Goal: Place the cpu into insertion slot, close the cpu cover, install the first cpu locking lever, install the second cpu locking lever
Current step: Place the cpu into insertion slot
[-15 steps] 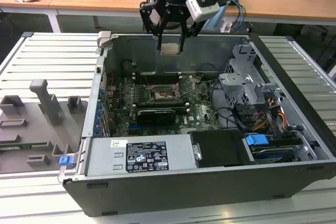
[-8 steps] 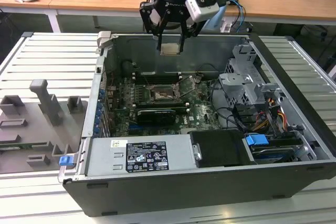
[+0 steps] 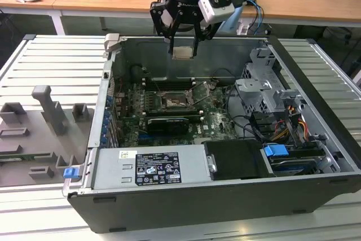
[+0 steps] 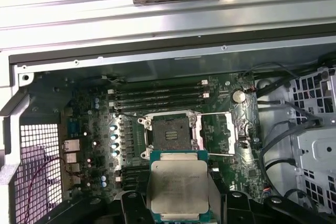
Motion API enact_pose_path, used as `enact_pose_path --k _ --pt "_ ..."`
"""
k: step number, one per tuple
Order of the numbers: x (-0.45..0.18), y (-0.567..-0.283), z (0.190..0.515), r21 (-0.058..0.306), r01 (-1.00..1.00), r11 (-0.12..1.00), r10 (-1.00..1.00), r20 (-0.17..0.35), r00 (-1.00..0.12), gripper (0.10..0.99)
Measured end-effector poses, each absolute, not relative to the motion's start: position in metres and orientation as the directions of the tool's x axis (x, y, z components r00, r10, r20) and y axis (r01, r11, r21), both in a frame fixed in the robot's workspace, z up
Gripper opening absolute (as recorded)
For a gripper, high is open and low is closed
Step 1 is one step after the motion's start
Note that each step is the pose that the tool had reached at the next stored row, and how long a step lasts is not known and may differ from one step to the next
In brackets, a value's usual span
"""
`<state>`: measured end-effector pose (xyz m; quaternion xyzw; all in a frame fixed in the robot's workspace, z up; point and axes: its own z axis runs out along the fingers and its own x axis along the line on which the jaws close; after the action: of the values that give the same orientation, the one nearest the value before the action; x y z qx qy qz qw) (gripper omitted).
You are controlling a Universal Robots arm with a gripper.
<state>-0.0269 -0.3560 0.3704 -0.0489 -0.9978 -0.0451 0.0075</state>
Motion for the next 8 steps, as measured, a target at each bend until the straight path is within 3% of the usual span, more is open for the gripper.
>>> enact_pose_path --k 8 --pt "-0.0269 -0.3560 0.3703 0.089 0.115 0.989 0.114 0.019 -0.993 0.525"
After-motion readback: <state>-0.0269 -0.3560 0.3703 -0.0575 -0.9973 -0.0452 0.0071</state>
